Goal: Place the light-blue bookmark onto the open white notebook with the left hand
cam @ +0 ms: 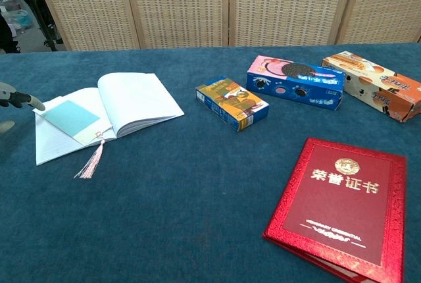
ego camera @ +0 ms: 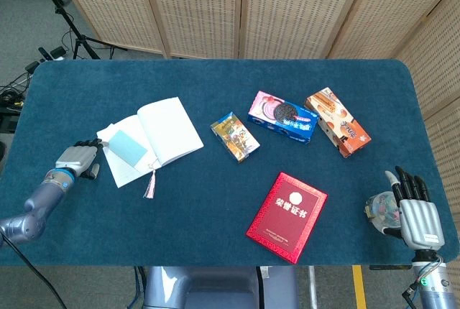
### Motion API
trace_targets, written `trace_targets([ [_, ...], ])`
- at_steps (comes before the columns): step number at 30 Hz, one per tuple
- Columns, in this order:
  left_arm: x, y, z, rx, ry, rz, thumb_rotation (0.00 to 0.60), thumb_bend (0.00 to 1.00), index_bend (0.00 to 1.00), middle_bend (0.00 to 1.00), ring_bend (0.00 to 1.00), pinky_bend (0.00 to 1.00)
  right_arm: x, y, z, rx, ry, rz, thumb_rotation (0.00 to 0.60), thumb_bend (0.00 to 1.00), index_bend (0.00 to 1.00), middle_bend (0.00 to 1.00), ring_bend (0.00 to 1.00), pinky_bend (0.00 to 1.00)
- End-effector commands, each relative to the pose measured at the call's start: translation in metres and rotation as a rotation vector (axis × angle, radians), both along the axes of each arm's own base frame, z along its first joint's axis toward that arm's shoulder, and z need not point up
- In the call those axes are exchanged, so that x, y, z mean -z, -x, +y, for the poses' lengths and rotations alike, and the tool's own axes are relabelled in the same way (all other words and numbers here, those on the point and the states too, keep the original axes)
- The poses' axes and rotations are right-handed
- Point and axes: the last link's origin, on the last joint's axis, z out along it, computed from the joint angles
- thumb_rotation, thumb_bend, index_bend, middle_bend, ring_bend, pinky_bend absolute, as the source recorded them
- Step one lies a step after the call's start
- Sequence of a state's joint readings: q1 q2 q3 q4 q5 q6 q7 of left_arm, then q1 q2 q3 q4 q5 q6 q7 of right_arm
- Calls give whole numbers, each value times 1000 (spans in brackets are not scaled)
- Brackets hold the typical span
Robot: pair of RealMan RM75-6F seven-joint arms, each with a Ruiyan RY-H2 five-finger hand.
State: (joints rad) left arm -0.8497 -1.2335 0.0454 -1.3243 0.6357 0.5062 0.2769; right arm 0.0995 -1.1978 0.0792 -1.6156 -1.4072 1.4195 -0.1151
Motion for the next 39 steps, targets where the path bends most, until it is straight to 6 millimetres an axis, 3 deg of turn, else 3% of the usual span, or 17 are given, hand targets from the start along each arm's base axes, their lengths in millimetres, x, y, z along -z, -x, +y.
trace_targets([
  [1, 3, -1, 2, 0, 9, 8, 600, 647, 0, 0, 0, 0, 0, 0, 0, 1, 2, -1, 600, 156, 4, 0, 0, 0],
  [39, 22, -10, 17, 0, 23, 43, 600, 649, 0, 0, 0, 0, 0, 1, -1, 6, 3, 1, 600, 156, 3, 0, 0, 0],
])
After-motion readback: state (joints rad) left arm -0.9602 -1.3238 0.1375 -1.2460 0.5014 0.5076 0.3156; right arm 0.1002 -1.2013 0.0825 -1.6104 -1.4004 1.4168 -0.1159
